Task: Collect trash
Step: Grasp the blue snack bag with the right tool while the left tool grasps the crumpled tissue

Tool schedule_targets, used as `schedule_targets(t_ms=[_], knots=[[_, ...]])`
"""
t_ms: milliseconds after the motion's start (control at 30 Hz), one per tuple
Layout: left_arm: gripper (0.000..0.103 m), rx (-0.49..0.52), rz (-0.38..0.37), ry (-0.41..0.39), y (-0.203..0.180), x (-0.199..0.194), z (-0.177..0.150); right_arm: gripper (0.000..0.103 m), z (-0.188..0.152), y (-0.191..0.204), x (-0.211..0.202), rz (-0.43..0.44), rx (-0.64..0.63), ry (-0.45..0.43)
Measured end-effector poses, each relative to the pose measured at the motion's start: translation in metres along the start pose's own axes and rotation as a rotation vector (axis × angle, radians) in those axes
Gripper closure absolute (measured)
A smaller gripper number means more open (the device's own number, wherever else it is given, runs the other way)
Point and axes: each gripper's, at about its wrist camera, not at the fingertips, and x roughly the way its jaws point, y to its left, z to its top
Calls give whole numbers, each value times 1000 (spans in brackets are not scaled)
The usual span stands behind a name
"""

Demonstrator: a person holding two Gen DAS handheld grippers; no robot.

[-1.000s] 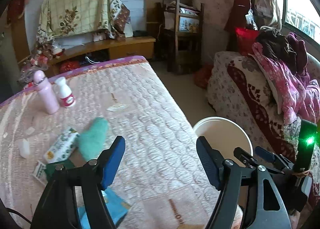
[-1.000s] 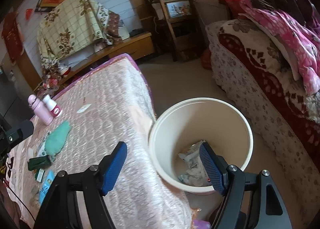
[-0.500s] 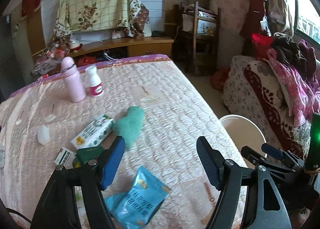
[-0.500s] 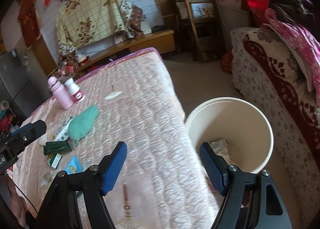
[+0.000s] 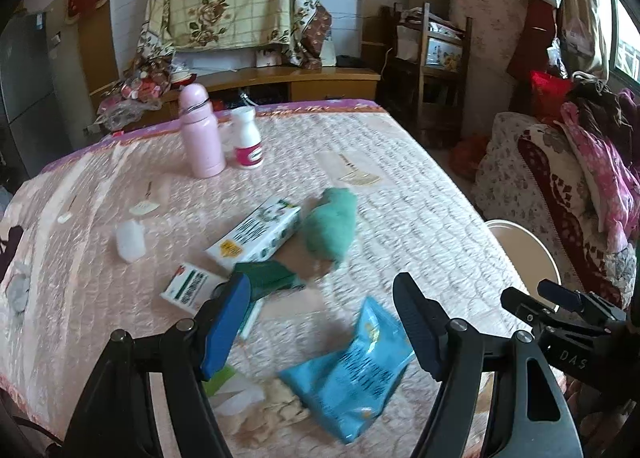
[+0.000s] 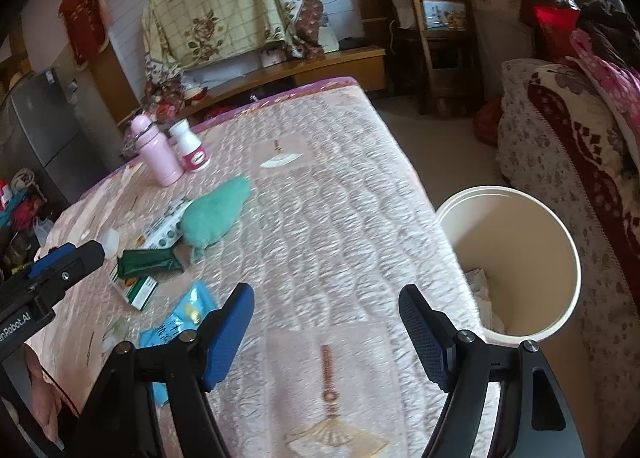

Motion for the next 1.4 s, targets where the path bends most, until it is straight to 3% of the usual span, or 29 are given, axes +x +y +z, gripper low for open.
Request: schedule_targets(t_ms=[300,533,667,833,900,1000,1133,1233,1400], knots=[[28,-6,59,45,61,-6,-24,25,-18,43,5,50,-96,75],[28,-47,121,82,107,0,-42,25,-46,87,20,157,-186,189],[28,-81,129,103,124,4,-49,25,-62,127,27,150,-301,186],[28,-104,131,115,138,7,-56,25,-81,164,38,82,-454,152],[28,-108,128,129,142,10,-59,25,-88,172,44,17,-517,143],[28,-125,97,159,147,17,-65,25,-87,163,48,-67,-562,129],[28,-134,24,203,149,24,-76,25,-61,122,46,-118,-463,119],[28,-110,29,248,150,28,-86,25,-40,86,49,-183,-374,120],[29,-54,59,300,151,28,-106,25,-22,49,42,-98,-215,134]])
